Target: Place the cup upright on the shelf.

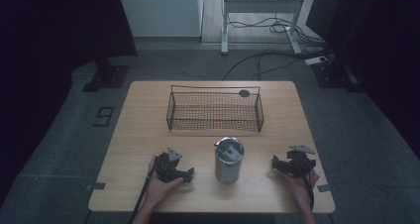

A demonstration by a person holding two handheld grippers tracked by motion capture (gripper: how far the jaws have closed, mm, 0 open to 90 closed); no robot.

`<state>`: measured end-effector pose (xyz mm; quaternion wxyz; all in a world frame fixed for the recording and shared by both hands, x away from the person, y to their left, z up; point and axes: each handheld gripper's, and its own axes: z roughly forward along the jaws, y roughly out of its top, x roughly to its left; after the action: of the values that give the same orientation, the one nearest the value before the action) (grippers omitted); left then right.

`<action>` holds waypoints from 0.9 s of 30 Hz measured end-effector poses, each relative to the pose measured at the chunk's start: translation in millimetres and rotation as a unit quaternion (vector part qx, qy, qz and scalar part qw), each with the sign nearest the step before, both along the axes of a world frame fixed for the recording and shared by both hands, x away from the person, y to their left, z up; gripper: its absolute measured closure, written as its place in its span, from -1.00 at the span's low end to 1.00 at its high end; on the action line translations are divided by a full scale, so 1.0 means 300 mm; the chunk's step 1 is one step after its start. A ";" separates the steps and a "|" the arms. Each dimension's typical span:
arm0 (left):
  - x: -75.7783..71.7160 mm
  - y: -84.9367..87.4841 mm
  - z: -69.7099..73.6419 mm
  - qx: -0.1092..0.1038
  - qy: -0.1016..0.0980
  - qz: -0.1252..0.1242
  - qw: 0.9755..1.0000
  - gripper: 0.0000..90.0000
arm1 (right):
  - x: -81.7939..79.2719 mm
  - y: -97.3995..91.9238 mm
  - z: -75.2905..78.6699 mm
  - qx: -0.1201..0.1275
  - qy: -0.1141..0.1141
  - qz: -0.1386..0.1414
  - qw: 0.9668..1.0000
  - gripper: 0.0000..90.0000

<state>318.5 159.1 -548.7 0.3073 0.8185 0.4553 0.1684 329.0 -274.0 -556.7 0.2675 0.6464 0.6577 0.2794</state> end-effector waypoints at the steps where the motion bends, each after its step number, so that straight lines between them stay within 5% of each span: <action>1: 0.000 0.000 0.000 0.000 0.000 0.001 1.000 -1.00 | 0.000 0.000 0.000 0.000 0.000 0.000 1.000 -1.00; 19: -0.009 -0.002 0.000 -0.001 -0.001 0.012 1.000 -0.98 | -0.008 -0.004 0.000 0.000 0.000 -0.001 1.000 -1.00; 27: -0.033 0.004 0.016 -0.009 -0.016 0.017 1.000 -0.79 | -0.008 -0.004 0.000 0.000 0.000 -0.002 1.000 -1.00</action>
<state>308.6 160.3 -543.9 0.3183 0.8050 0.4661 0.1826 326.7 -275.2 -556.7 0.2686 0.6477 0.6561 0.2789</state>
